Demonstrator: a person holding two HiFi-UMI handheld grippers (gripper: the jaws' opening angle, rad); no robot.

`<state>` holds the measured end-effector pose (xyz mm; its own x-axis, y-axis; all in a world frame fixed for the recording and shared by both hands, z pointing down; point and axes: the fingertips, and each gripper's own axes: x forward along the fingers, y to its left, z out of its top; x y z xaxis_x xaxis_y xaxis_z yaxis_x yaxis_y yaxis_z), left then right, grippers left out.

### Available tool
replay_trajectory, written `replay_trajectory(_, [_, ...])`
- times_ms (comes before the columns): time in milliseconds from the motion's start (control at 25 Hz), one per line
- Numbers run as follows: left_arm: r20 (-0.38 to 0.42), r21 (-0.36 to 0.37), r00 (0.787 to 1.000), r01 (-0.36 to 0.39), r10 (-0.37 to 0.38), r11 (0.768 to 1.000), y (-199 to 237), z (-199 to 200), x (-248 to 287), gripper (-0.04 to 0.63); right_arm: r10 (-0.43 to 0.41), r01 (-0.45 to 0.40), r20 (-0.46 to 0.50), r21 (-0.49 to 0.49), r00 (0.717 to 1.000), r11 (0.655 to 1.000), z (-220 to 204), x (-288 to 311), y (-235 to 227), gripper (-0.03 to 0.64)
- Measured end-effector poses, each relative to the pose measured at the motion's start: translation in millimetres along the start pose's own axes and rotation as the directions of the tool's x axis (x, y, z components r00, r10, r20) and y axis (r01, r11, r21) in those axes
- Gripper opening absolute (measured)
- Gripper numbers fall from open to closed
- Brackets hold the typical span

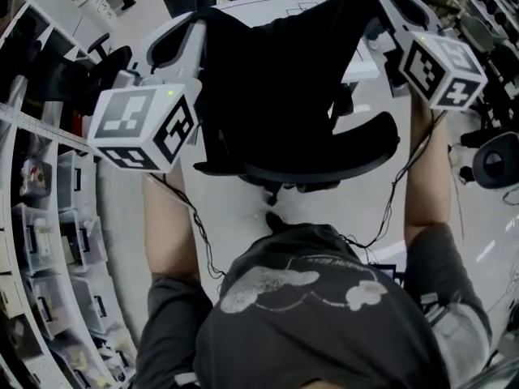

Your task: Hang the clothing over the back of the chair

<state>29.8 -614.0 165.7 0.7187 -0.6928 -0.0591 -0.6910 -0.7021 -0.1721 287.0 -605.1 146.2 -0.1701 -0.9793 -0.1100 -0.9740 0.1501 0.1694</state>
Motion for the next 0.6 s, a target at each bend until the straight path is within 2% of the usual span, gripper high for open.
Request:
replay_trajectory(120, [0.018,0.011,1.000,-0.008,0.008,1.000,-11.5,12.4,-8.5,0.009,-0.016,0.016,0.049,-0.001,0.999,1.000,16.8,-19.0,-11.5,0.057])
replay_trajectory(400, [-0.011,0.059,1.000,-0.022,0.023,0.998,-54.1,14.7,-47.6,0.009,0.003,0.005,0.098,-0.081,0.995,0.997,45.5,-73.9,6.5,0.057])
replay_trajectory(600, [0.037,0.065,0.998,-0.059,0.057,0.996,-91.8,24.0,-93.6,0.009,0.032,-0.022,0.130,-0.079,0.991,0.997,49.2,-139.2,24.3,0.057])
